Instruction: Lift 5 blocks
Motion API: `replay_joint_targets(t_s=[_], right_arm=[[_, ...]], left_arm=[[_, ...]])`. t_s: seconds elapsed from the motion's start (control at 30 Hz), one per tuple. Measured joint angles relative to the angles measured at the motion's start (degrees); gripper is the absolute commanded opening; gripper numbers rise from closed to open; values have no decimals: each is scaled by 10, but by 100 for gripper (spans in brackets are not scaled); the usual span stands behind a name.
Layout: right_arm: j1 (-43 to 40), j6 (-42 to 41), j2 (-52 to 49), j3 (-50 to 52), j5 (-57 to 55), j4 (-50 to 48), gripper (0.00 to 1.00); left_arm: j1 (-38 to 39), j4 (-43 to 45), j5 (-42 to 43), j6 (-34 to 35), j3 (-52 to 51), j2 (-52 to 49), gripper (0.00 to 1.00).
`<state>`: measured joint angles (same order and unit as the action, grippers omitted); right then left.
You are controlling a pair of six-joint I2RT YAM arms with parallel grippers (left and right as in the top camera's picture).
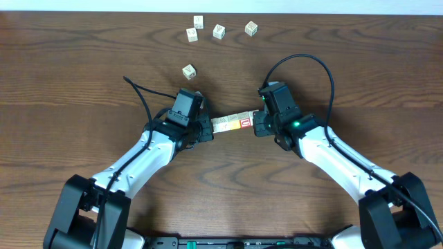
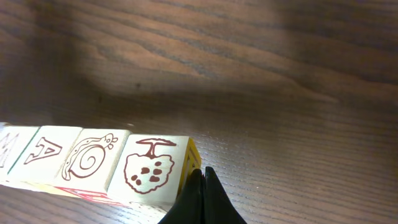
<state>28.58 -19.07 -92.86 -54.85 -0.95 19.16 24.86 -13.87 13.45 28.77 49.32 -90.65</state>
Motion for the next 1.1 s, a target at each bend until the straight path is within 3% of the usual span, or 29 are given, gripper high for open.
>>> replay_joint_targets(t_s=[1.1], right_arm=[[16,-8,-27,2,-14,-8,1]], left_arm=[[0,2,-17,0,-1,-14,7]])
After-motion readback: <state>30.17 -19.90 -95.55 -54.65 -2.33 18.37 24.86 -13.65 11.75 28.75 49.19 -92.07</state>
